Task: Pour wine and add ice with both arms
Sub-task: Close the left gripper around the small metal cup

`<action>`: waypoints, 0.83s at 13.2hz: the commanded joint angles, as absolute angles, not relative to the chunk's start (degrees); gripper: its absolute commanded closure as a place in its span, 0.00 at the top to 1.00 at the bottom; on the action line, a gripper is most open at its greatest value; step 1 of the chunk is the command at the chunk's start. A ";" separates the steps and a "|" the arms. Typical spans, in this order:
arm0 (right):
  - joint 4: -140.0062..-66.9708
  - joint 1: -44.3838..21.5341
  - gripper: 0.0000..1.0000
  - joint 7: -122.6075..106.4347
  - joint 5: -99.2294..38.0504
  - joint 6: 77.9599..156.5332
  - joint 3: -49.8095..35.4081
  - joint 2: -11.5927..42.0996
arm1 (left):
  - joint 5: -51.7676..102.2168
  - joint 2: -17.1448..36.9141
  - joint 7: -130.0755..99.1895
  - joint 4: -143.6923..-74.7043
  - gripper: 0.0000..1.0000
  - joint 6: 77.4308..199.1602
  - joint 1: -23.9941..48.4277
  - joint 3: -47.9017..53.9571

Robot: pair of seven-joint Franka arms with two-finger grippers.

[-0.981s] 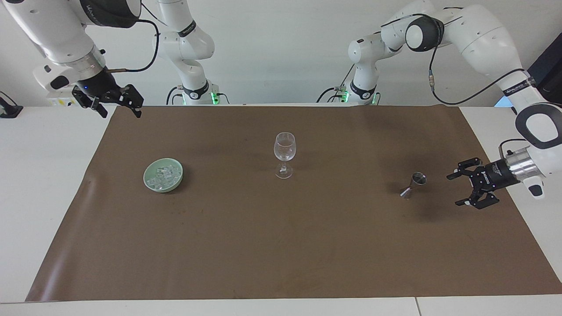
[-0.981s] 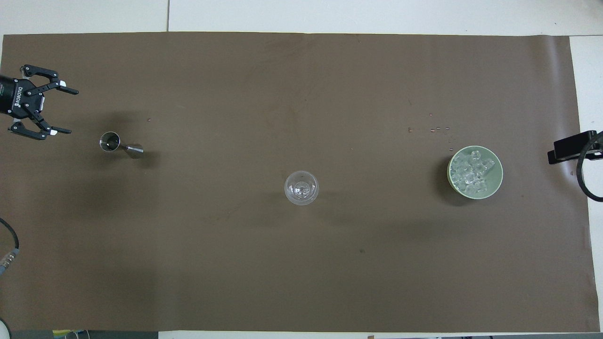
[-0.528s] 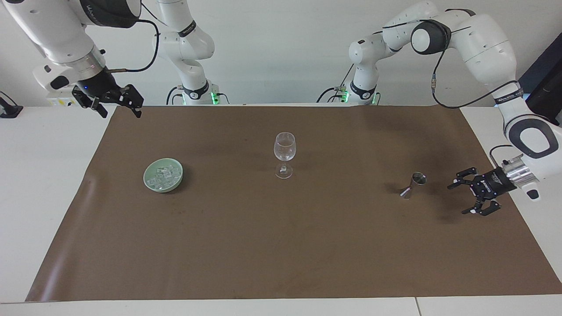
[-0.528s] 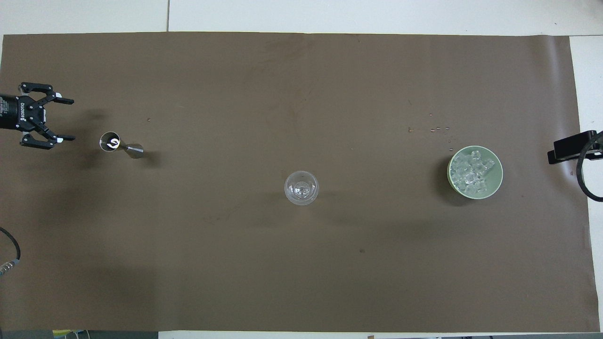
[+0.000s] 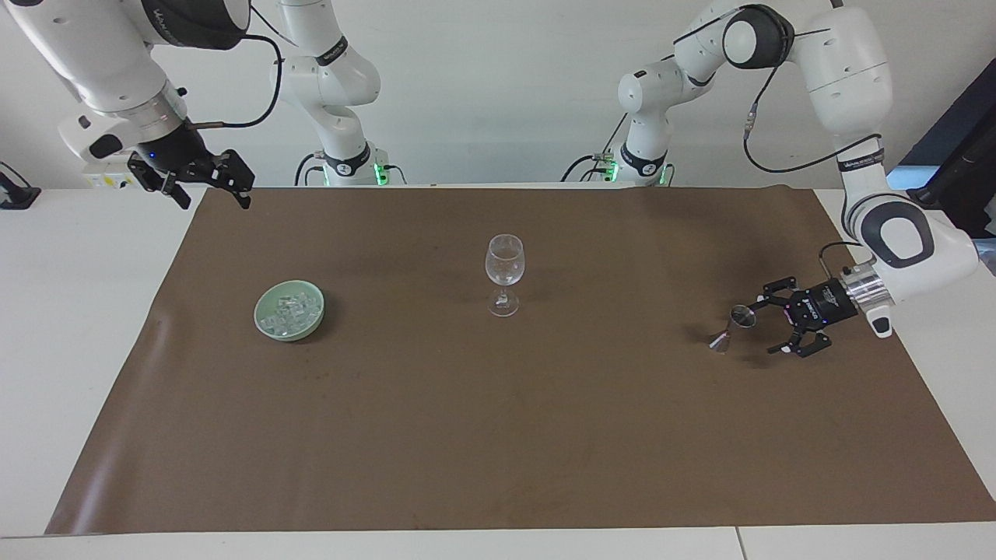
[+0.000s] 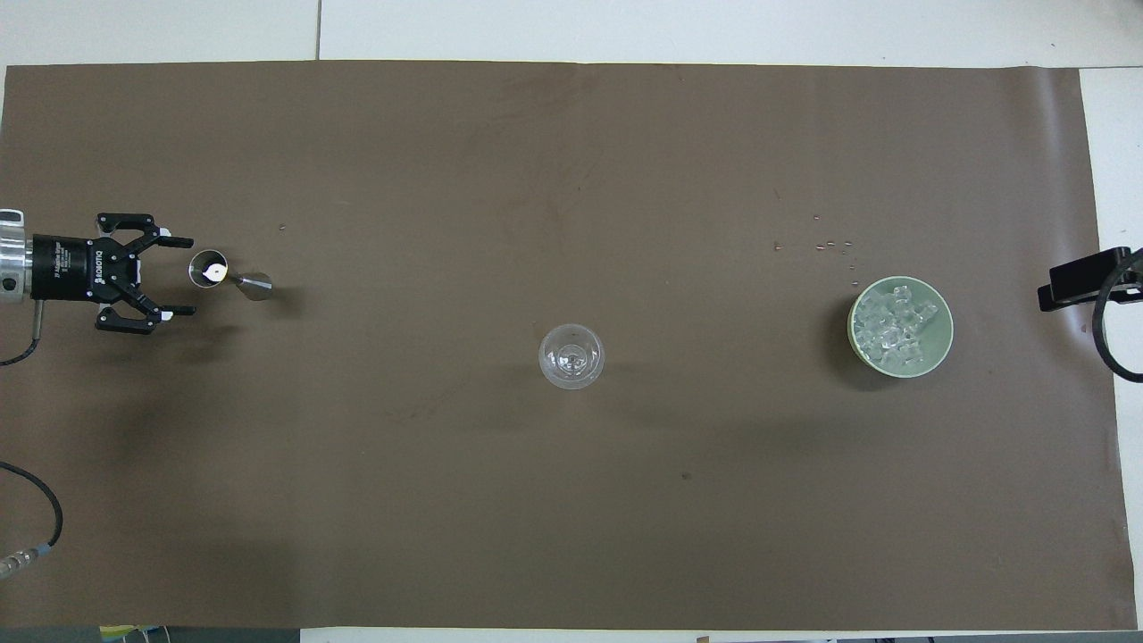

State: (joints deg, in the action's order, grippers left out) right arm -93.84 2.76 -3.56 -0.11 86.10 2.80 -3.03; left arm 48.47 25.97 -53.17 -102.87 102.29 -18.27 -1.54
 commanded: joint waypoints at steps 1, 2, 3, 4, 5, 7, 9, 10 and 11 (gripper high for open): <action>-95.01 3.60 1.00 -3.96 -1.05 86.48 2.37 -3.96 | 54.21 20.22 -49.94 -112.39 1.00 106.77 -17.93 -1.67; -95.01 3.52 1.00 -3.96 -0.97 86.48 2.37 -3.96 | 56.66 19.43 -48.01 -114.59 1.00 108.01 -18.10 -1.76; -95.01 3.52 1.00 -3.96 -1.05 86.48 2.37 -3.96 | 60.00 18.29 -46.07 -117.65 1.00 109.32 -18.45 -1.76; -95.01 3.52 1.00 -3.96 -0.97 86.48 2.37 -3.96 | 63.34 17.32 -43.88 -120.99 1.00 111.34 -18.54 -1.76; -95.01 3.60 1.00 -3.96 -1.05 86.48 2.37 -3.96 | 66.59 16.53 -41.42 -123.72 1.00 113.36 -18.46 -1.76; -95.01 3.52 1.00 -3.96 -1.05 86.48 2.37 -3.96 | 72.22 16.00 -39.47 -126.12 1.00 116.00 -17.76 -1.76; -95.01 3.52 1.00 -3.96 -1.05 86.48 2.37 -3.96 | 73.56 16.00 -39.55 -126.21 1.00 116.28 -17.40 -1.67; -95.01 3.52 1.00 -3.96 -1.05 86.48 2.37 -3.96 | 73.65 15.74 -39.64 -126.21 1.00 115.84 -17.49 -1.67; -95.01 3.52 1.00 -3.96 -1.05 86.48 2.37 -3.96 | 74.70 15.65 -39.64 -126.73 1.00 115.93 -17.40 -1.58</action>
